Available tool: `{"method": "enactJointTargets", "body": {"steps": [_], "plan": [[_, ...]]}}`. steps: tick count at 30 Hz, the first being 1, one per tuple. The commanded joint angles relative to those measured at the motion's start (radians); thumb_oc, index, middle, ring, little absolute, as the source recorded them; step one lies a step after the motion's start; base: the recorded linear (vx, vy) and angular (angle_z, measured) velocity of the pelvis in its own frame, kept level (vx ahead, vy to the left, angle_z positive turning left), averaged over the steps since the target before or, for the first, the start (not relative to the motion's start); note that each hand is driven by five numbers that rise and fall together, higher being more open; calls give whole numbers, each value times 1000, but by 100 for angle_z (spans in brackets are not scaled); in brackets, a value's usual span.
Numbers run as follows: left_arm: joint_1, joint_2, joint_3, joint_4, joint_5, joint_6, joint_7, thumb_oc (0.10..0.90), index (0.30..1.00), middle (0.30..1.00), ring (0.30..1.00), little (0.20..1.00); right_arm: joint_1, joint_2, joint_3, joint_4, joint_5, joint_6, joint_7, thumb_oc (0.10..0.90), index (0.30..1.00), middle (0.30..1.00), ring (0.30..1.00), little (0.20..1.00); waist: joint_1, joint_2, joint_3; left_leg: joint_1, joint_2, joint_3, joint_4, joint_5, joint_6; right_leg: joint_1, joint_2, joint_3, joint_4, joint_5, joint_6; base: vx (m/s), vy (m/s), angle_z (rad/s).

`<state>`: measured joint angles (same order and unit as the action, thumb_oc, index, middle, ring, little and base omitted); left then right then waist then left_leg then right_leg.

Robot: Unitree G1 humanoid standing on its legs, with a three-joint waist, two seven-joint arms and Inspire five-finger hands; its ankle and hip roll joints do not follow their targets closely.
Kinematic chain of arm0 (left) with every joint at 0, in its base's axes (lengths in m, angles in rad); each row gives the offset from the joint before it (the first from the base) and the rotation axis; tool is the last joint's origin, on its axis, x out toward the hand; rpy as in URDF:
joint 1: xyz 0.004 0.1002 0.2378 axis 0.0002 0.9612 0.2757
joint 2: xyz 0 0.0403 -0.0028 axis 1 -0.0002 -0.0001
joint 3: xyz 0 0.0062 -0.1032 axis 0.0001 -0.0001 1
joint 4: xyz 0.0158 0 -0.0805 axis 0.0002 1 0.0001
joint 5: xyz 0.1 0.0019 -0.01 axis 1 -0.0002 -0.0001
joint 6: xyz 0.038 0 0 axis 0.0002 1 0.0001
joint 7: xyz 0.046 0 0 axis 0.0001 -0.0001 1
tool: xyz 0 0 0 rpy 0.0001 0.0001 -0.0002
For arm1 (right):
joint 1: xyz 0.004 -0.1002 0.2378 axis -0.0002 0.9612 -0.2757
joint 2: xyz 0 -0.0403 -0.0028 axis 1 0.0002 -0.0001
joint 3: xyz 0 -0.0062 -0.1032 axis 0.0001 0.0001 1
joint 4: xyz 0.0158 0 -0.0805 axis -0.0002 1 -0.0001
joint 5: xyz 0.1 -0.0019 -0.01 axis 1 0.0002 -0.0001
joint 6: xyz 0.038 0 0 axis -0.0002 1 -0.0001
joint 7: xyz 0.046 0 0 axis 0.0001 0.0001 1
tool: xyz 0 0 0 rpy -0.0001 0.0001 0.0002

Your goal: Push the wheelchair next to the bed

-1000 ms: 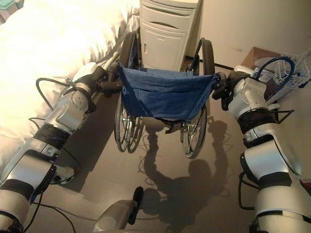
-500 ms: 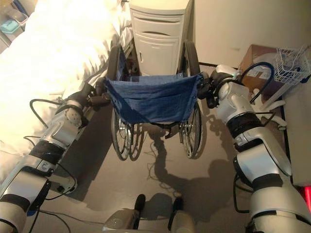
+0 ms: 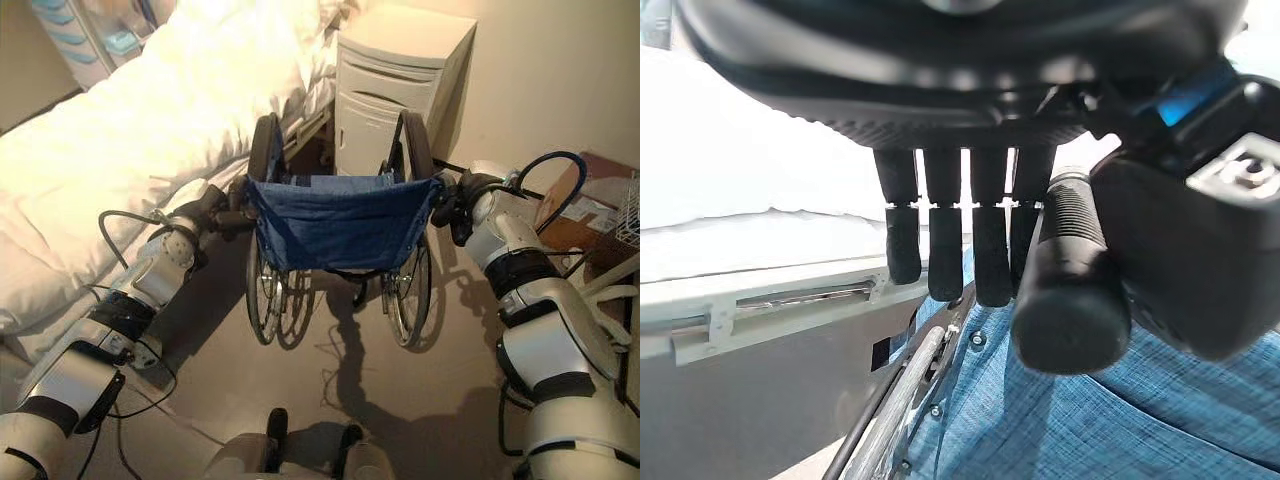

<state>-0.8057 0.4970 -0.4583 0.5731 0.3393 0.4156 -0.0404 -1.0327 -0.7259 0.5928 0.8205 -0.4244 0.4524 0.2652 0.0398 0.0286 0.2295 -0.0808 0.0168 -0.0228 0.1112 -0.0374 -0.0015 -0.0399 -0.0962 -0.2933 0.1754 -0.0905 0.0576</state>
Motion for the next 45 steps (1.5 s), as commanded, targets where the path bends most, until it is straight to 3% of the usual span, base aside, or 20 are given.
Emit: {"method": "enactJointTargets", "body": {"steps": [1,2,3,8,10,14,20,26,31,36,41,45], "plan": [[-35,39,-126,113,82,20,-94,400,300,300,300,300,-44,98,142,-61,-45,-154,3,593,589,589,589,589,51,-55,95,74,-32,23,-63,39,-9,31,-62,87,-85,134,93,21,56,6],[-41,40,-129,118,75,24,-94,505,458,458,458,458,-44,97,139,-58,-33,-139,7,800,900,900,900,900,49,-55,92,78,-33,25,-69,39,-8,29,-64,86,-83,134,95,23,62,9],[-44,39,-129,124,71,37,-106,800,900,900,900,900,-37,99,129,-46,-21,-137,17,800,900,900,900,900,46,-55,88,84,-31,27,-76,37,-5,24,-67,87,-78,134,98,27,64,10],[-38,37,-93,133,-62,73,-86,800,900,900,900,900,-45,100,108,-50,57,-88,63,800,900,900,900,900,43,-62,80,101,-25,40,-77,27,2,26,-71,93,-73,133,102,11,31,2],[4,36,-40,115,-207,103,-62,800,900,900,900,900,-30,77,72,-94,198,-16,122,800,900,900,900,900,38,-69,74,122,-19,47,-78,20,2,37,-71,99,-80,136,103,44,14,-4],[67,61,23,90,-358,105,-44,800,900,900,900,900,-13,45,20,-164,319,43,163,800,900,900,900,900,32,-72,64,146,-15,54,-79,13,2,48,-67,106,-79,136,100,46,15,-6],[153,118,105,74,-512,98,-31,800,900,900,900,900,-24,-25,-22,-237,463,83,57,800,900,900,900,900,27,-68,34,177,-13,59,-76,3,3,72,-60,116,-76,125,91,61,13,-3],[232,114,188,75,-839,47,-19,800,900,900,900,900,-32,-79,-78,-274,595,40,-50,800,900,900,900,900,20,-64,0,204,-12,68,-76,-13,5,92,-50,125,-79,111,85,58,13,-7],[364,62,283,85,-1097,-70,-64,800,900,900,900,900,40,-157,-160,-325,646,-32,-103,800,900,900,900,900,5,-67,-19,223,-13,81,-76,-30,9,100,-45,138,-86,107,83,46,21,-6],[506,23,397,123,-1382,-179,-215,800,900,900,900,900,150,-273,-275,-315,751,-108,-114,800,900,900,900,900,-11,-79,-21,233,-11,96,-73,-47,14,102,-42,152,-93,104,82,21,0,-3],[580,16,470,155,-1544,-189,-351,800,900,900,900,900,281,-342,-419,-265,947,-165,-115,800,900,900,900,900,-20,-98,-22,235,-4,114,-72,-61,18,99,-38,155,-100,107,85,30,-39,-6],[610,14,515,204,-1589,-161,-414,800,900,900,900,900,388,-378,-546,-203,1103,-186,-66,800,900,900,900,900,-35,-110,-27,232,-4,125,-66,-74,20,96,-33,158,-104,105,85,29,-42,-7]]}}
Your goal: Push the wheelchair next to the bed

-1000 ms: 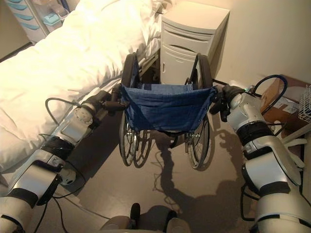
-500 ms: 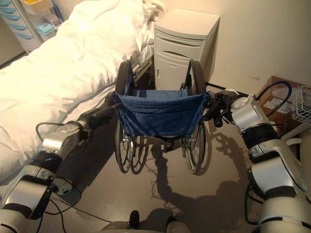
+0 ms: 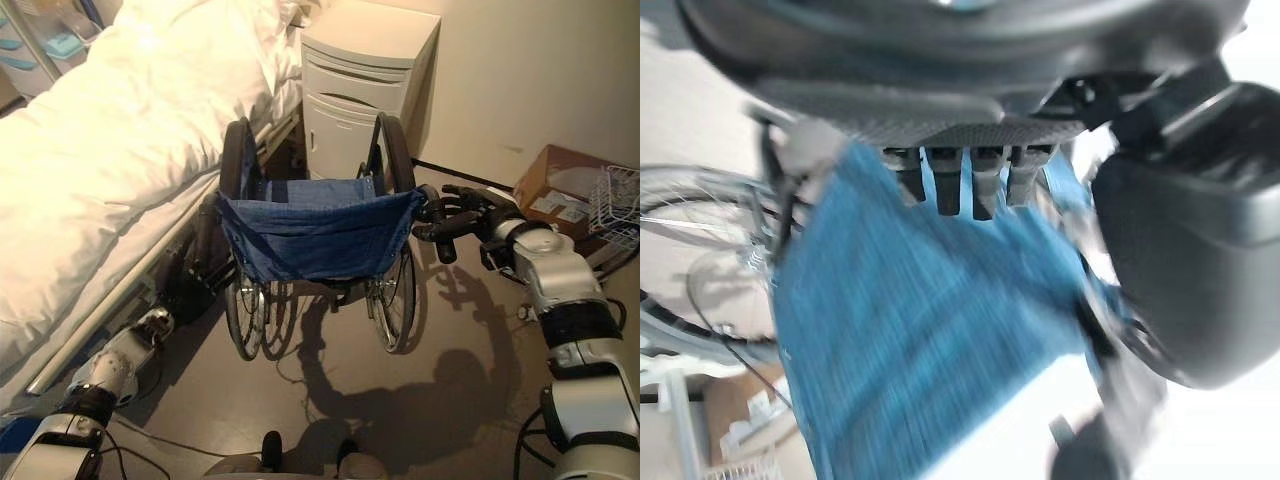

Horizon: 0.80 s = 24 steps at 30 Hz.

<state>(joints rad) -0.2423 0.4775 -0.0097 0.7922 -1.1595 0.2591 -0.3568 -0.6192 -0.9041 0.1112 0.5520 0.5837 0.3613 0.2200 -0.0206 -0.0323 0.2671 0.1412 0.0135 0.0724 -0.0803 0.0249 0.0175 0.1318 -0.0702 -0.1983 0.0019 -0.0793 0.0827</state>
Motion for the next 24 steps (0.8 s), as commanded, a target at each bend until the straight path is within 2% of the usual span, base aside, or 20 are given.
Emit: {"method": "enactJointTargets", "body": {"steps": [1,2,3,5,8,11,13,15,16,17,18,19,20,21,23,24], "plan": [[49,34,69,-10,-91,2,-103,800,900,900,900,900,-12,-202,-79,70,117,-92,-10,800,900,900,900,900,24,-50,-66,10,0,31,126,-137,1,-76,-59,63,69,93,60,30,-35,-4],[61,29,81,12,-92,12,-119,800,900,900,900,900,31,-198,-129,94,201,-91,12,800,900,900,900,900,20,-52,-68,9,-1,34,125,-141,3,-77,-57,65,67,91,60,18,-20,-4],[63,28,82,15,-92,15,-120,800,900,900,900,900,42,-197,-140,97,216,-90,18,800,900,900,900,900,20,-53,-69,9,-1,35,125,-141,3,-77,-57,65,67,91,60,0,0,0],[84,14,106,48,-80,33,-139,800,900,900,900,900,128,-172,-237,139,316,-70,73,800,900,900,900,900,9,-56,-74,12,-3,41,124,-150,7,-79,-54,70,65,89,61,34,-28,12],[100,-16,122,72,-71,49,-160,800,900,900,900,900,217,-140,-322,207,315,-52,158,800,900,900,900,900,2,-60,-76,12,-5,49,126,-157,8,-84,-49,76,62,89,65,16,-13,6],[110,-43,122,88,-66,51,-156,800,900,900,900,900,255,-111,-348,251,313,-44,212,800,900,900,900,900,4,-61,-77,11,-6,50,129,-160,11,-84,-48,81,60,89,64,6,-12,-11],[124,-85,127,127,-43,66,-142,800,900,900,900,900,302,-13,-361,299,376,-34,267,800,900,900,900,900,10,-61,-73,9,-5,54,136,-167,16,-90,-48,81,64,90,65,-7,-31,-17],[126,-96,127,143,-24,66,-142,800,900,900,900,900,314,20,-363,300,394,-31,272,800,900,900,900,900,11,-63,-72,9,-5,54,139,-170,18,-91,-49,80,65,91,66,10,-25,-9],[133,-133,126,184,23,55,-154,800,900,900,900,900,340,115,-361,322,437,-20,296,800,900,900,900,900,12,-62,-70,8,-4,57,147,-175,21,-93,-50,81,66,92,68,19,-18,-9],[136,-140,127,191,30,54,-159,800,900,900,900,900,348,133,-362,323,443,-19,307,800,900,900,900,900,12,-62,-70,8,-4,57,149,-176,22,-93,-50,82,65,92,68,22,-22,-9],[149,-161,125,206,62,51,-169,800,900,900,900,900,372,203,-364,323,500,11,329,800,900,900,900,900,15,-60,-70,7,-2,61,154,-179,24,-92,-50,83,64,93,67,8,-5,-5],[152,-166,124,212,73,48,-173,800,900,900,900,900,377,221,-363,321,522,18,338,800,900,900,900,900,16,-59,-70,6,-2,62,156,-180,24,-92,-51,83,63,93,67,5,-5,-9],[160,-183,125,241,114,48,-193,800,900,900,900,900,402,300,-360,326,600,50,373,800,900,900,900,900,18,-57,-69,3,-2,65,161,-183,28,-95,-52,81,66,94,68,3,-2,-9],[161,-185,126,247,127,49,-198,800,900,900,900,900,407,316,-360,330,608,53,384,800,900,900,900,900,19,-58,-70,2,-2,66,163,-184,28,-96,-52,82,67,93,68,4,0,-8],[158,-223,118,284,198,49,-225,800,900,900,900,900,424,449,-344,404,683,105,460,800,900,900,900,900,24,-49,-69,-2,-4,69,170,-186,32,-100,-54,80,71,93,69,1,8,-8],[158,-234,113,287,202,51,-229,800,900,900,900,900,430,478,-339,429,694,116,492,800,900,900,900,900,26,-47,-69,-3,-4,69,170,-186,33,-101,-55,80,71,93,69,12,29,-8]]}}
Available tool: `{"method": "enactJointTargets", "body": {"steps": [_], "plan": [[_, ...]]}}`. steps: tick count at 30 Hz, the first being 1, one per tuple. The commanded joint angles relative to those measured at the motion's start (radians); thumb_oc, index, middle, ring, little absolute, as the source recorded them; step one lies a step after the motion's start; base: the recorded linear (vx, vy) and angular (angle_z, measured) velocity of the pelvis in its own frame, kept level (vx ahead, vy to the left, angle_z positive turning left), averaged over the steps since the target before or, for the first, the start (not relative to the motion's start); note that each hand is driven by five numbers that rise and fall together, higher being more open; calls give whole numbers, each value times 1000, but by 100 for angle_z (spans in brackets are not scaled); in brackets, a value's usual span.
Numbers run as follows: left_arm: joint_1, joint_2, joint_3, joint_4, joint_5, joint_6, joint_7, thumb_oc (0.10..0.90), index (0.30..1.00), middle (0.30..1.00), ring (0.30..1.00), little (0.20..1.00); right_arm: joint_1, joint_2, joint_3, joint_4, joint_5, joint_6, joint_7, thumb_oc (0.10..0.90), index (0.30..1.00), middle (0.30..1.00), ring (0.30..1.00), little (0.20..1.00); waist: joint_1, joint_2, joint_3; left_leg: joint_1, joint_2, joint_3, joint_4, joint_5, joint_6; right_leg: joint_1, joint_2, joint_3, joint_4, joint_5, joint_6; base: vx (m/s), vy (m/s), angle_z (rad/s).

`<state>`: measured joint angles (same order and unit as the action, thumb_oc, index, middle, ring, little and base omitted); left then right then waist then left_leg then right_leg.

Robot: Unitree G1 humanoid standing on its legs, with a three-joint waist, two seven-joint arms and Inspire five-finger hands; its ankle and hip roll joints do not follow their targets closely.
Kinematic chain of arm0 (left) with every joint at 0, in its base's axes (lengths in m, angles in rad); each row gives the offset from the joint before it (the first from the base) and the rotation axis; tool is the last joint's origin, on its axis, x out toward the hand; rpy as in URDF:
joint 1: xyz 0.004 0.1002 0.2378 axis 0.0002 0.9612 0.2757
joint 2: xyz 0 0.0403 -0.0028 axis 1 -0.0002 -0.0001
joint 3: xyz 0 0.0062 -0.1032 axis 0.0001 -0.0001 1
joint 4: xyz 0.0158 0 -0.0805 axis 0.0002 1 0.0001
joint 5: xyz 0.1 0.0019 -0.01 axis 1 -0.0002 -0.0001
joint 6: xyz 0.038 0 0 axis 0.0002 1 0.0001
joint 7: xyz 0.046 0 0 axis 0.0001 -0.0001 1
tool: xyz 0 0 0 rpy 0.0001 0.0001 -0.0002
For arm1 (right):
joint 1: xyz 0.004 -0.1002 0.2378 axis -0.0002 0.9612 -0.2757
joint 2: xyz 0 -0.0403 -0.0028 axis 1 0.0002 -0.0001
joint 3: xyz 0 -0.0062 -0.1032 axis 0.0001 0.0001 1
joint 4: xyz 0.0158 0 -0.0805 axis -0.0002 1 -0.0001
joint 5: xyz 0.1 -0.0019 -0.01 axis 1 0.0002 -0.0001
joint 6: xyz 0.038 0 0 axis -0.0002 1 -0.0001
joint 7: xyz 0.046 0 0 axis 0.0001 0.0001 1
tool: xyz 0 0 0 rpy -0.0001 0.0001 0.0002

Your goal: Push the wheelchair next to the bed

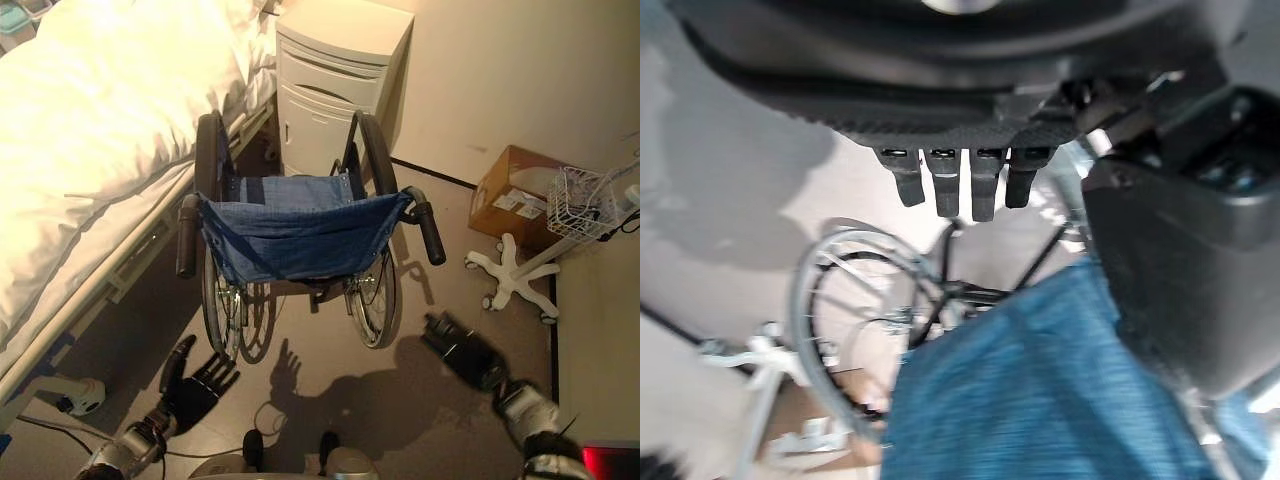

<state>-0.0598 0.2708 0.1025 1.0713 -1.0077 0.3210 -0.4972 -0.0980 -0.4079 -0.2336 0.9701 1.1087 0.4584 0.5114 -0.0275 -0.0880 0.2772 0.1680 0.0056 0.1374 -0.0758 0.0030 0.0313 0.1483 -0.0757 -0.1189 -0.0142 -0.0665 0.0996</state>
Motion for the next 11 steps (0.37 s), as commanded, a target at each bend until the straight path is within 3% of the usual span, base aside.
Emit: {"method": "enactJointTargets", "body": {"steps": [1,4,7,10,11], "plan": [[-22,-43,-5,13,58,-3,-95,800,900,900,900,900,-80,30,11,73,155,36,241,800,900,900,900,900,35,16,-78,-27,2,2,167,-166,21,-119,-51,-1,91,80,53,27,44,2],[-16,-82,-16,10,84,-5,-88,800,900,900,900,900,-56,123,31,158,133,28,260,800,900,900,900,900,39,31,-78,-22,-4,-2,168,-167,22,-120,-54,0,95,81,53,30,50,3],[-11,-114,-41,4,141,-31,-66,800,900,900,900,900,-43,179,47,215,-11,-32,228,800,900,900,900,900,37,43,-76,-18,-9,-8,165,-167,23,-125,-56,1,101,79,52,15,51,1],[4,-150,-74,16,168,-95,-53,800,900,900,900,900,-24,234,81,219,8,-108,189,800,900,900,900,900,33,65,-72,-17,-19,-19,160,-160,22,-123,-57,8,102,76,43,5,73,-2],[5,-152,-76,17,171,-105,-52,800,900,900,900,900,-22,238,85,218,24,-107,186,800,900,900,900,900,32,66,-73,-17,-20,-20,159,-159,23,-122,-57,8,102,76,43,3,49,-3]]}}
